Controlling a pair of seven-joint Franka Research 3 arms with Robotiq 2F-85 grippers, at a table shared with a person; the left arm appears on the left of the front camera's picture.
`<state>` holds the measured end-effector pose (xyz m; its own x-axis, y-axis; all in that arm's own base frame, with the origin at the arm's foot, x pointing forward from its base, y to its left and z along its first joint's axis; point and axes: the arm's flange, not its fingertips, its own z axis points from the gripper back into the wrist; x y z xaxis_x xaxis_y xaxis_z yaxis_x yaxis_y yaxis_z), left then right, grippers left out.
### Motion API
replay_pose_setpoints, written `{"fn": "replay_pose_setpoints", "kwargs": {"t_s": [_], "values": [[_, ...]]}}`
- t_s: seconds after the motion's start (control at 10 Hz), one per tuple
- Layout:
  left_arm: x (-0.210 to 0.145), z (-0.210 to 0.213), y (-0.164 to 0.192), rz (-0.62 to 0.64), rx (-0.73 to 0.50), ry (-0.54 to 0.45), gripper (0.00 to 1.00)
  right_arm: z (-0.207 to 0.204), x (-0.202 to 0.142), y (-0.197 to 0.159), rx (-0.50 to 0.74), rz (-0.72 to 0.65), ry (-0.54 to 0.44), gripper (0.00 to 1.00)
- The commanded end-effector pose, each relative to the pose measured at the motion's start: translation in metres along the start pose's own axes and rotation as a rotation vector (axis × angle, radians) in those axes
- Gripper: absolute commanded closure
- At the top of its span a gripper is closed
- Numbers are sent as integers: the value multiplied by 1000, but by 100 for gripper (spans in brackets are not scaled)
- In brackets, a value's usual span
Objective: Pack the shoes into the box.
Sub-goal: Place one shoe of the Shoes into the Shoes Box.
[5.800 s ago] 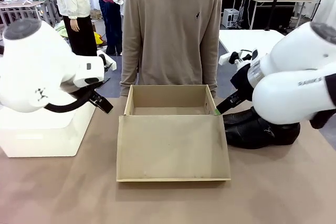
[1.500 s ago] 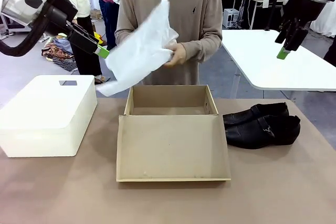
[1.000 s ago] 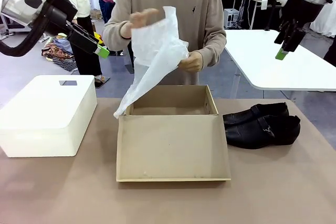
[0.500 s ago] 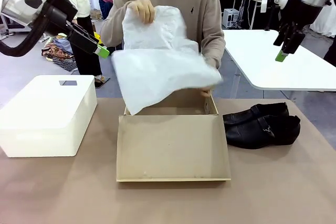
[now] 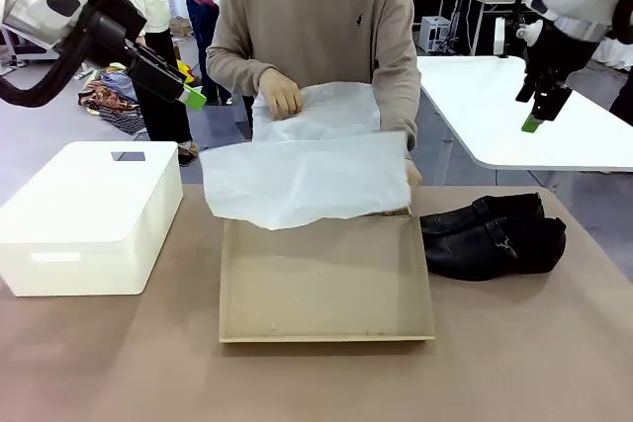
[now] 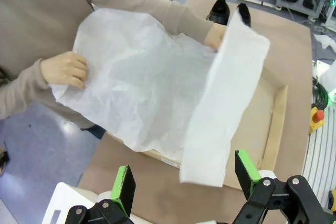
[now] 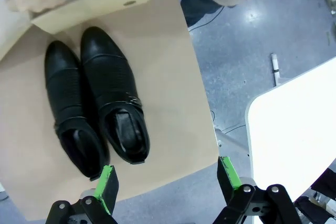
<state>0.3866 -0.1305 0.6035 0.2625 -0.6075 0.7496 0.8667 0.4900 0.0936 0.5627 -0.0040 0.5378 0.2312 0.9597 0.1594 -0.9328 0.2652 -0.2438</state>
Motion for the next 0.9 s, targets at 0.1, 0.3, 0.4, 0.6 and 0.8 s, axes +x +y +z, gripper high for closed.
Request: {"fn": "replay_pose_setpoints", "kwargs": {"t_s": [0.1,0.3,0.4,0.6,0.8], "values": [[-4,-1,1,-17,-13,-14,0,-32,-13,-13,-15,20,-17,0],[-4,-1,1,-17,-13,-14,0,-56,-22,-17,13,21,-34,0],[-4,-1,1,-17,-13,-14,0,-63,-24,-18,31,17,-41,0],[-4,-1,1,-17,-13,-14,0,-61,-21,-15,32,-10,6,0],[-4,-1,1,-17,-13,-14,0,-61,-21,-15,32,-10,6,0]]}}
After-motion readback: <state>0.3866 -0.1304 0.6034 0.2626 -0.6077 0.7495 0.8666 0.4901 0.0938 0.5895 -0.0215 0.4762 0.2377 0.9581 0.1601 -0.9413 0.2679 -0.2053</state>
